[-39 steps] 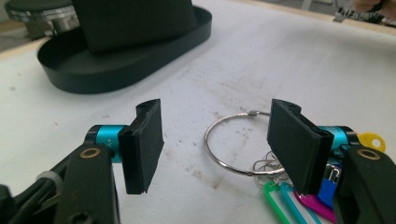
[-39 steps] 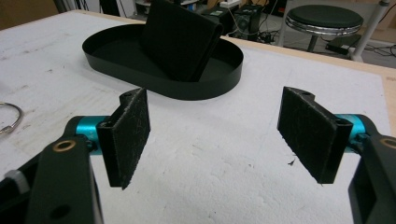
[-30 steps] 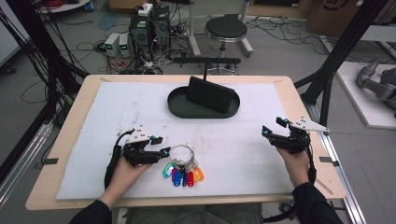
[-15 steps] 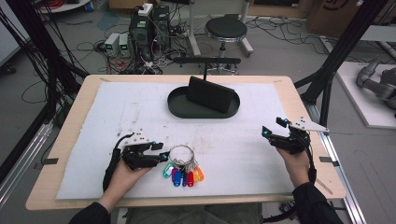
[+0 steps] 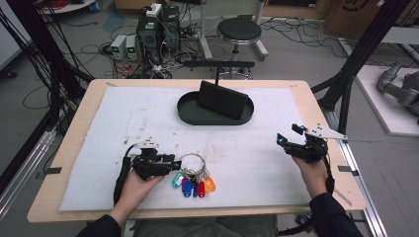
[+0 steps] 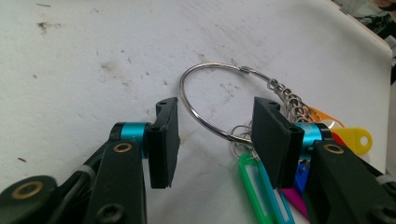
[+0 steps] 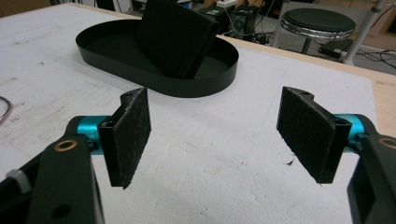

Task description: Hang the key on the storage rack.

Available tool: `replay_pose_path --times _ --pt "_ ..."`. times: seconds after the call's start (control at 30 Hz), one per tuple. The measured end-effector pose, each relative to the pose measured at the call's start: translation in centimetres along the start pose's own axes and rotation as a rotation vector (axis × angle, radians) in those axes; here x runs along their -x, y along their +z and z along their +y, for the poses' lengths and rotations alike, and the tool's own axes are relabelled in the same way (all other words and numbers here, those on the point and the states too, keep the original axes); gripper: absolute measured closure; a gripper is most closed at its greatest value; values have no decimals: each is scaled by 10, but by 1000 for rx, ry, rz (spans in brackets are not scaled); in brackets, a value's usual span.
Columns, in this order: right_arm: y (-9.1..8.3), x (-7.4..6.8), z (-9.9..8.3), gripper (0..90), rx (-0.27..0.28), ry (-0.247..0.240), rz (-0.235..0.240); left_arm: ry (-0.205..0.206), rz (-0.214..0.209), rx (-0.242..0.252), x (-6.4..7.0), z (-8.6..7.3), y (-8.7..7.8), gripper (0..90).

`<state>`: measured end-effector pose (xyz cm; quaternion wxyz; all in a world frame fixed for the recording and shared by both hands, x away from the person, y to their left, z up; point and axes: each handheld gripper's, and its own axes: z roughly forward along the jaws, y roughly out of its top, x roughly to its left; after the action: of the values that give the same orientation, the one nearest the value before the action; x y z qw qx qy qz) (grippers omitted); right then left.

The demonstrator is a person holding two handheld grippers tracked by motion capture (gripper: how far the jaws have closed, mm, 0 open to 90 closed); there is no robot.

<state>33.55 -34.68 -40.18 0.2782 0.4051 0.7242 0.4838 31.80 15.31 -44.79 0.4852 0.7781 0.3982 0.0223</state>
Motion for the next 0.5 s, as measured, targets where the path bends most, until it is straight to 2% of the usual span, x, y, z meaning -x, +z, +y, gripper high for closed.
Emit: replay_pose_path --times 0.1,0.2,0.5 --pt "1 -1 0 263 -1 -7 -2 -39 -2 -5 -1 0 2 517" --pt "1 -2 0 273 4 -12 8 -39 16 -1 -1 1 0 516" --pt "8 -13 3 275 0 -35 34 -74 24 -13 2 1 3 530"
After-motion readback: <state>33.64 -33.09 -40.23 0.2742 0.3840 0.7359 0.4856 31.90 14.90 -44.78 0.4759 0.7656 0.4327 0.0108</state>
